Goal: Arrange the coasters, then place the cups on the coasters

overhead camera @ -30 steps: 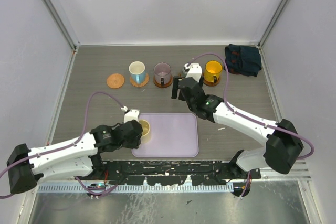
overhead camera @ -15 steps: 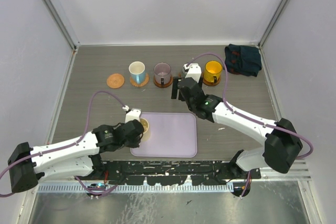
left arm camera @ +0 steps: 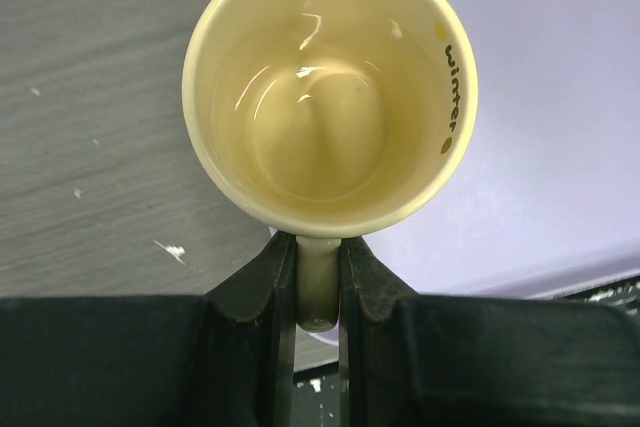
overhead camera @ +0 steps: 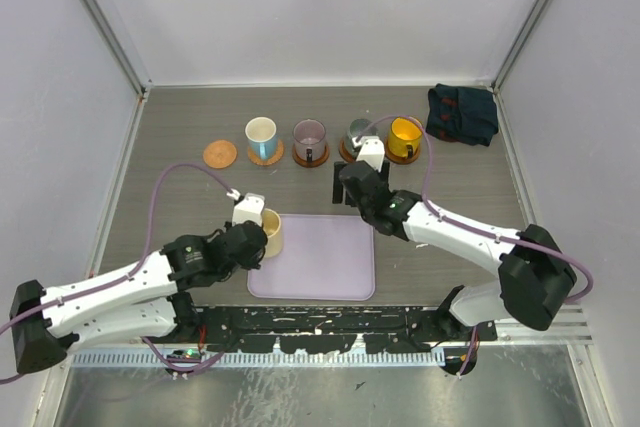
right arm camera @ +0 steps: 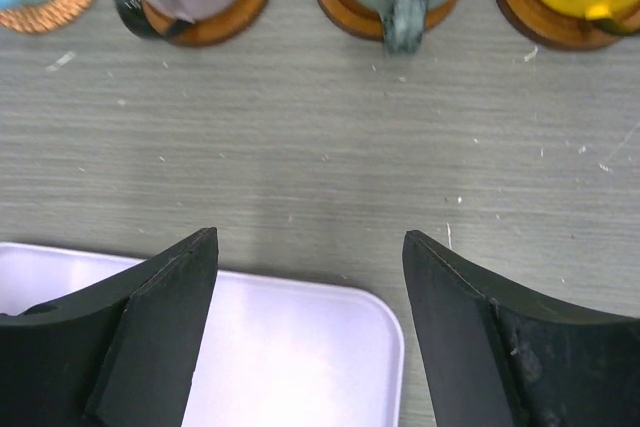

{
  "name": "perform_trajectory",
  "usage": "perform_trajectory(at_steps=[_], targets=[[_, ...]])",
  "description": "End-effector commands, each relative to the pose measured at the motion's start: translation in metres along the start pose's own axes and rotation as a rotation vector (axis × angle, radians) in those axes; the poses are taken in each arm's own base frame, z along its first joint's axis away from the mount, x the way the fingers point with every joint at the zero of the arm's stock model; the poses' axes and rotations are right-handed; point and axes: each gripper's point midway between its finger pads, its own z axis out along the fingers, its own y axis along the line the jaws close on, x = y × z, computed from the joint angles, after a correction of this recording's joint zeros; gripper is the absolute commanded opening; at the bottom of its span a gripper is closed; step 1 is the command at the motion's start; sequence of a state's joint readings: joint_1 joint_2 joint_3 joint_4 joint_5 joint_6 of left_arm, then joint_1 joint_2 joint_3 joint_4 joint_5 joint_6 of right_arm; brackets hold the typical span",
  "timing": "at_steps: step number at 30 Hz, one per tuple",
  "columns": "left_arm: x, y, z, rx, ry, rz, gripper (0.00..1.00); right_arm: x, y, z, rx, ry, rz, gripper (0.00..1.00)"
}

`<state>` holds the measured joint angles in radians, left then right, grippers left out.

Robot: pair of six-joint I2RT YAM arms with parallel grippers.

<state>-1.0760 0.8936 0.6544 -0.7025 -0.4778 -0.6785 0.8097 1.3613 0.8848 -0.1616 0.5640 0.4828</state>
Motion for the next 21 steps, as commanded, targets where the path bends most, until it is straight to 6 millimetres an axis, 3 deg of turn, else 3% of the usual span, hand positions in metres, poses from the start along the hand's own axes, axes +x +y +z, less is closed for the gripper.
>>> perform_trajectory(at_steps=[1,8,14,21], targets=[[-0.072,0.003,-0.023,-0.032,-0.266,-0.058,0.00,0.005,-0.013,-0.007,0.026,-0.010,0.046,0.79],[-0.092,0.025,-0.028,-0.146,-0.384,-0.071,0.00,0.044,-0.042,-0.015,0.085,0.048,0.054,0.78],[-0.120,0.052,-0.031,-0.272,-0.533,-0.100,0.00,0.073,-0.052,-0.018,0.096,0.112,0.068,0.77],[-0.141,0.095,-0.007,-0.295,-0.510,-0.183,0.00,0.104,-0.055,-0.021,0.076,0.196,0.073,0.71]])
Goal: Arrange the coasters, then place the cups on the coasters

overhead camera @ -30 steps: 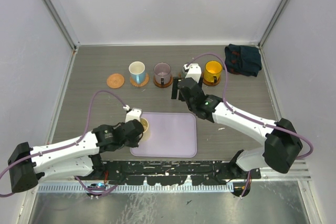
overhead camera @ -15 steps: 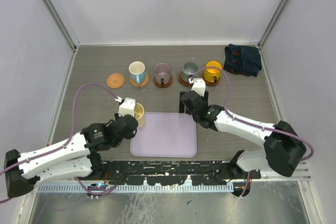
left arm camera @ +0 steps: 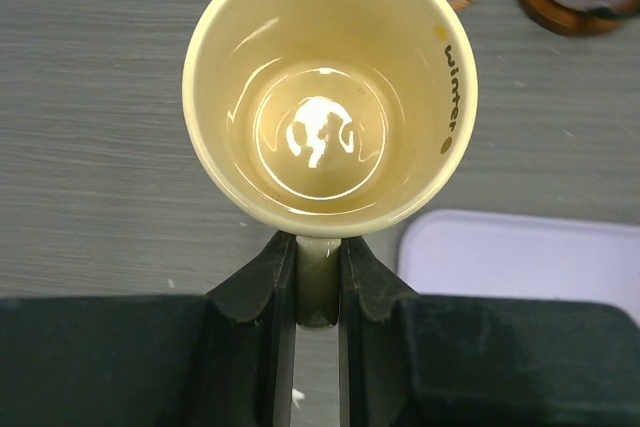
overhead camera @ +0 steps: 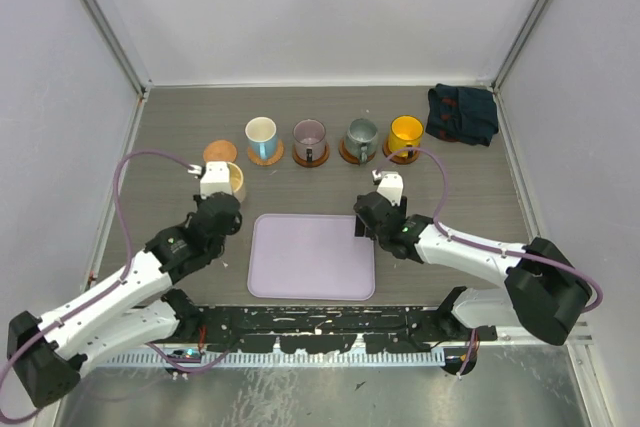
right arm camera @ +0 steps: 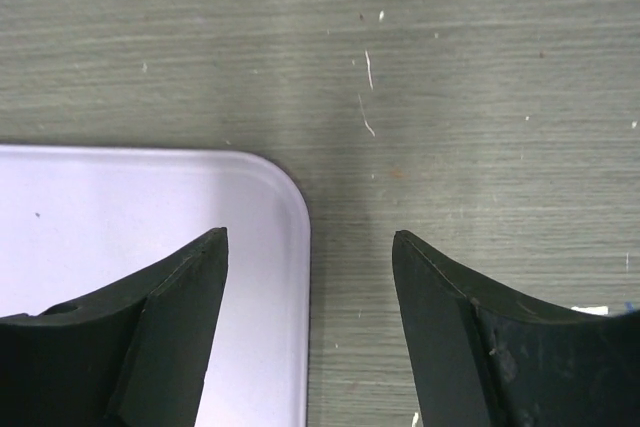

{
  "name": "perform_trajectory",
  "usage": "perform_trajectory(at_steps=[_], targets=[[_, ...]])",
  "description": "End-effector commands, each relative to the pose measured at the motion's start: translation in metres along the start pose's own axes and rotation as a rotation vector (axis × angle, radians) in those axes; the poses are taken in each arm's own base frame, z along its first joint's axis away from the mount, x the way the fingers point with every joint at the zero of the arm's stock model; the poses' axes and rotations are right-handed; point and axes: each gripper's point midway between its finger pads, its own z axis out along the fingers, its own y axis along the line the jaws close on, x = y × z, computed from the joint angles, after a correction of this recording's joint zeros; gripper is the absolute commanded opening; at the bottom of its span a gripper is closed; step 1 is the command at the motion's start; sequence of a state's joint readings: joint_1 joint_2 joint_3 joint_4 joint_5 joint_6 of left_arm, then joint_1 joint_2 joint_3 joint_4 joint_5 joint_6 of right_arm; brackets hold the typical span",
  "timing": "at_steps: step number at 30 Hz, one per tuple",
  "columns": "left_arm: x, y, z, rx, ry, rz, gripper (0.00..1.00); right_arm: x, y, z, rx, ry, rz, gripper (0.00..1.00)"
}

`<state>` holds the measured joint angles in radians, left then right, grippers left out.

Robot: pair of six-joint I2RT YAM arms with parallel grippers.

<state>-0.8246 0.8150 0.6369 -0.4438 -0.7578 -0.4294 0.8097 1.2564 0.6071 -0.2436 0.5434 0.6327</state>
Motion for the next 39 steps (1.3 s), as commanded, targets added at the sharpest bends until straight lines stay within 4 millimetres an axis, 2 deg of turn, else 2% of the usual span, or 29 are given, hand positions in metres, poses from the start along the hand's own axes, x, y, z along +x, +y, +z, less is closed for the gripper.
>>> perform_trajectory(at_steps=[1,4,10,23,31,39], targets=[[-0.046,0.013,0.021,-0.021,-0.120,-0.115,0.00,0.005,0.003,-0.004,-0.034,0.014,0.052,0.71],[-0.049,0.022,0.036,-0.052,-0.116,-0.104,0.00,0.009,-0.001,-0.004,-0.030,0.017,0.047,0.70],[-0.054,0.035,0.065,-0.061,-0.116,-0.124,0.00,0.001,-0.004,-0.006,-0.013,-0.004,0.024,0.71],[-0.088,0.064,0.131,-0.046,-0.195,-0.178,0.00,-0.016,-0.002,-0.007,0.003,-0.050,0.024,0.71],[-0.111,0.065,0.165,0.001,-0.269,-0.176,0.00,-0.024,-0.001,-0.005,0.020,-0.073,0.019,0.71],[-0.115,0.067,0.199,0.011,-0.265,-0.169,0.00,-0.028,0.001,-0.006,0.022,-0.080,0.021,0.71]])
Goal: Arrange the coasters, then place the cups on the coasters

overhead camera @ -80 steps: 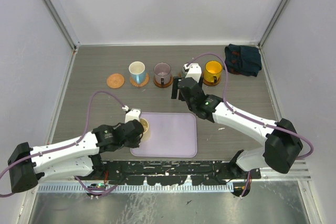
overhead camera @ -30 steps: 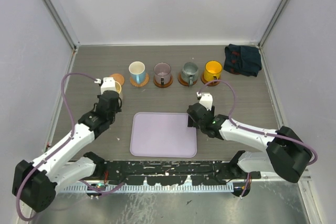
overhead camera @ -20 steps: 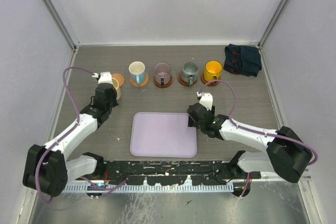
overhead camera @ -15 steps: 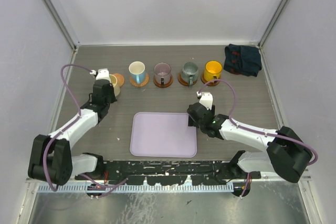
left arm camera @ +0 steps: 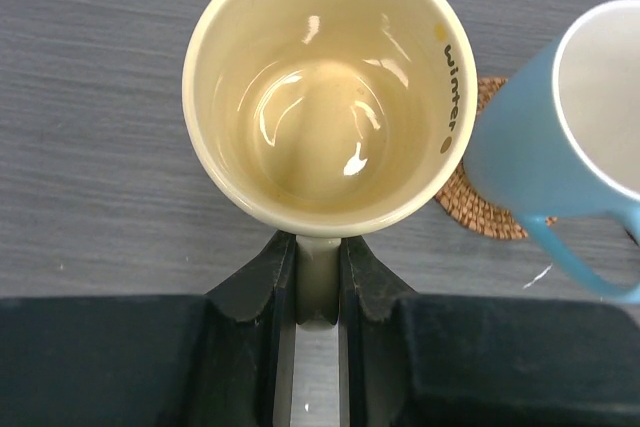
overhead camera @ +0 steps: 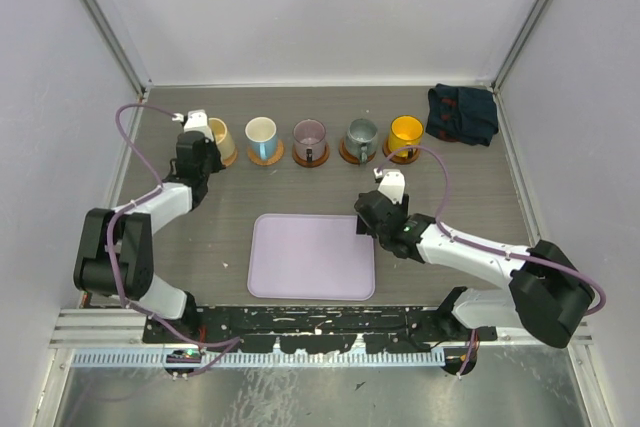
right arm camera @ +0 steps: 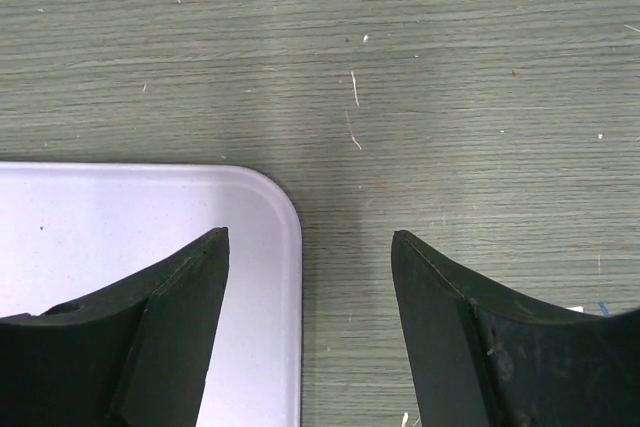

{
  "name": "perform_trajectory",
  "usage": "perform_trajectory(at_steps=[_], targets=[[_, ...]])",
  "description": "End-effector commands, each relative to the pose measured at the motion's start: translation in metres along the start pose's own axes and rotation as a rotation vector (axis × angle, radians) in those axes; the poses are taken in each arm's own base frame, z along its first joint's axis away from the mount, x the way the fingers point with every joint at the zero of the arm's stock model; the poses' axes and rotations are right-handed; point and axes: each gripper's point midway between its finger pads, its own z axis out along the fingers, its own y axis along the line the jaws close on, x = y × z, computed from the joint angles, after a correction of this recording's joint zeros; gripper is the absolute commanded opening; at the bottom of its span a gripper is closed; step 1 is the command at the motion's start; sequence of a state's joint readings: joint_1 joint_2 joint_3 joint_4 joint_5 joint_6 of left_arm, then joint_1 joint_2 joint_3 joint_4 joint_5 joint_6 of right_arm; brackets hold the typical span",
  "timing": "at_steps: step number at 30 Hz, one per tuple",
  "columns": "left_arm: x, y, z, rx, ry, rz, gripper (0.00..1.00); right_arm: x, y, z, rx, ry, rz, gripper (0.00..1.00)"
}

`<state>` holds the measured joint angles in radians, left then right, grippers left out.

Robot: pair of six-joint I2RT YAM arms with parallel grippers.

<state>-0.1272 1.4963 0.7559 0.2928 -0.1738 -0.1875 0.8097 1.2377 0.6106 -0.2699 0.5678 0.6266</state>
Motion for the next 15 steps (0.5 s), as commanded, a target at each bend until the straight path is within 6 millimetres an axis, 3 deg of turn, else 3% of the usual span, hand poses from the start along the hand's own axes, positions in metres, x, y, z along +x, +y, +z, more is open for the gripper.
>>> perform_trajectory(at_steps=[1,7,15], targets=[[-0.087,-0.012,0.010,0.058,-0.262,-0.029,0.00,-0.025,0.006,-0.002,0.003,-0.069,0.030,0.71],[-0.087,-0.013,0.022,0.063,-0.248,-0.027,0.00,-0.027,0.006,-0.002,0.012,-0.072,0.036,0.71],[-0.080,-0.008,0.019,0.041,-0.226,-0.025,0.00,-0.026,0.008,0.002,0.016,-0.063,0.034,0.71]])
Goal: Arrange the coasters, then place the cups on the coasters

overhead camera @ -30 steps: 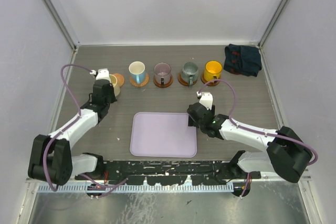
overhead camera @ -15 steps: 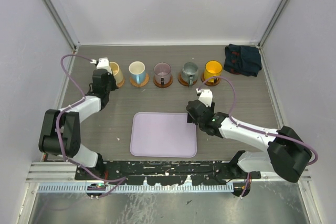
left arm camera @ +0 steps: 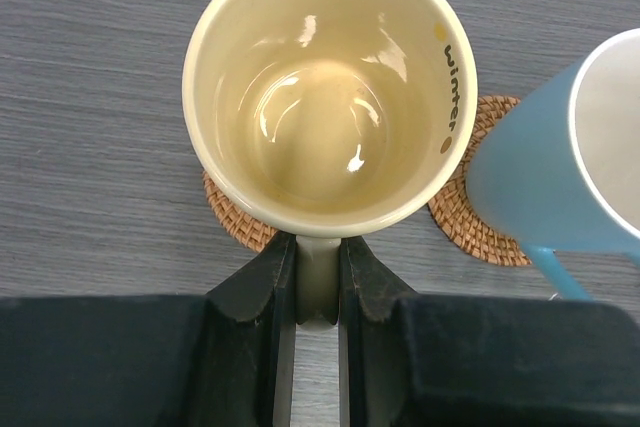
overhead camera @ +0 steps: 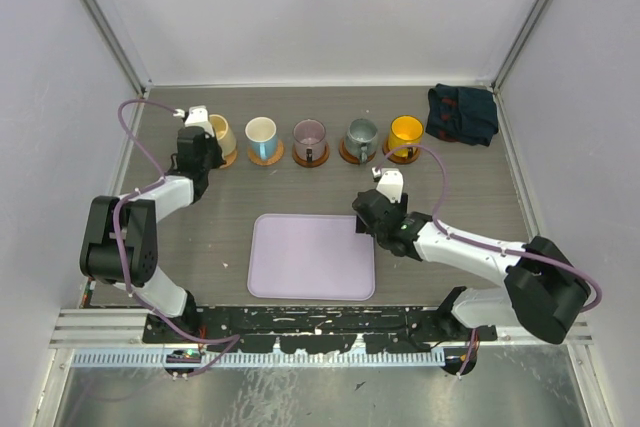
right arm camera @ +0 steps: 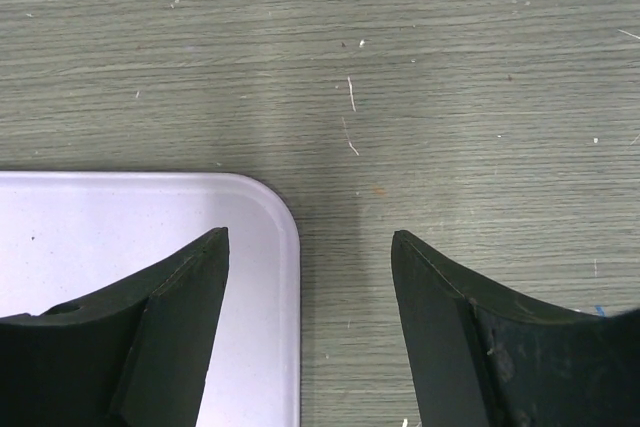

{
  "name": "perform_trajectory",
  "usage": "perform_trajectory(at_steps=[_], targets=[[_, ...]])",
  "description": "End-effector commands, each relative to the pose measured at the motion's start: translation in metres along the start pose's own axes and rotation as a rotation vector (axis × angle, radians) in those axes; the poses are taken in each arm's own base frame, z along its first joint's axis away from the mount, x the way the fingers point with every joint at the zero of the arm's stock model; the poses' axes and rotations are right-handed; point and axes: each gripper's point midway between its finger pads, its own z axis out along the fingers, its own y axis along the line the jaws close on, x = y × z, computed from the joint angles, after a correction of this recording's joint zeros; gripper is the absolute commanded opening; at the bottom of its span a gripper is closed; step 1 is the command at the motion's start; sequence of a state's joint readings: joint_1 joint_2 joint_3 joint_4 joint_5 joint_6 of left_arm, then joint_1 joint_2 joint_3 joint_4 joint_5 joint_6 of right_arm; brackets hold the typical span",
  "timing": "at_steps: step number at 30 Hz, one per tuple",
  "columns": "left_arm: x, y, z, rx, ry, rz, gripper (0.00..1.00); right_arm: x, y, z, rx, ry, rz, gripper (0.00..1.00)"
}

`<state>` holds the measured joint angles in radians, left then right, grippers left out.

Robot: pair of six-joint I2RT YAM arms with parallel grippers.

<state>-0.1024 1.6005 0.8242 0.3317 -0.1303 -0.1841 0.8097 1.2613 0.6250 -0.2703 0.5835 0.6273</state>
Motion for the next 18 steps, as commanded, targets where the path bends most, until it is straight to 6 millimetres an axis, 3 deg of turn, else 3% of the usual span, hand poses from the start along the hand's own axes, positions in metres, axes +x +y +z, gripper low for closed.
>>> perform_trajectory(at_steps=[1,18], targets=[[-0.075,-0.005,-0.006,0.010,-0.225,-0.011,0.00,-0.024,0.009,-0.001,-0.002,-0.059,0.037,0.71],[-0.061,0.004,-0.003,-0.034,-0.182,0.013,0.00,-0.023,0.007,-0.002,-0.005,-0.059,0.041,0.71]])
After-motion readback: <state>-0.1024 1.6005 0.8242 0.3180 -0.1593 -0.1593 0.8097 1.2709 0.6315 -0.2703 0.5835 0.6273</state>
